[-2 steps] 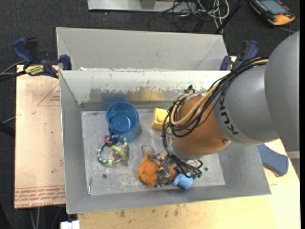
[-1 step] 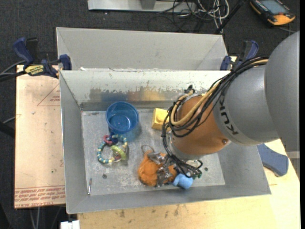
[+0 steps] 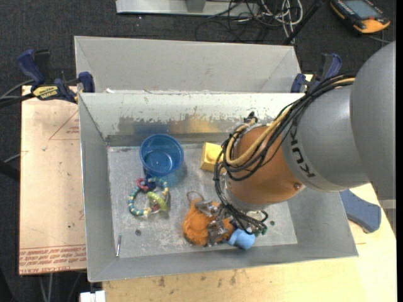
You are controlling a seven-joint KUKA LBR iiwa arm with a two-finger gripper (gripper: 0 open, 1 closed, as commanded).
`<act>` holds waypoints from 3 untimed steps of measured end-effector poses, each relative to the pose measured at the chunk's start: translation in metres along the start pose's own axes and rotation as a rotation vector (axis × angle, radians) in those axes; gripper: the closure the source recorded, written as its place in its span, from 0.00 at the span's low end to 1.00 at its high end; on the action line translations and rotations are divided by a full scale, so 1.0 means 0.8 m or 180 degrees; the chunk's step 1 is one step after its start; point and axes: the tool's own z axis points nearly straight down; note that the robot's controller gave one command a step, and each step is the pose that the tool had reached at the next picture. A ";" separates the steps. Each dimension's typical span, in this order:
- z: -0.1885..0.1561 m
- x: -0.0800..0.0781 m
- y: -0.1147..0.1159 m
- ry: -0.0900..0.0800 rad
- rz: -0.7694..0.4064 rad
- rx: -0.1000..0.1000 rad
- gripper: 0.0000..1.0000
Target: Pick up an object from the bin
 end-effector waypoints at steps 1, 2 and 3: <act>-0.016 0.002 0.001 0.0050 -0.0001 -0.0006 1.00; -0.035 0.003 0.000 0.0072 0.0002 -0.0006 1.00; -0.051 0.002 0.000 0.0074 0.0003 -0.0004 1.00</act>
Offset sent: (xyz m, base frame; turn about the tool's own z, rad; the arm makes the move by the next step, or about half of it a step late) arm 0.0000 0.0000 0.0081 0.0000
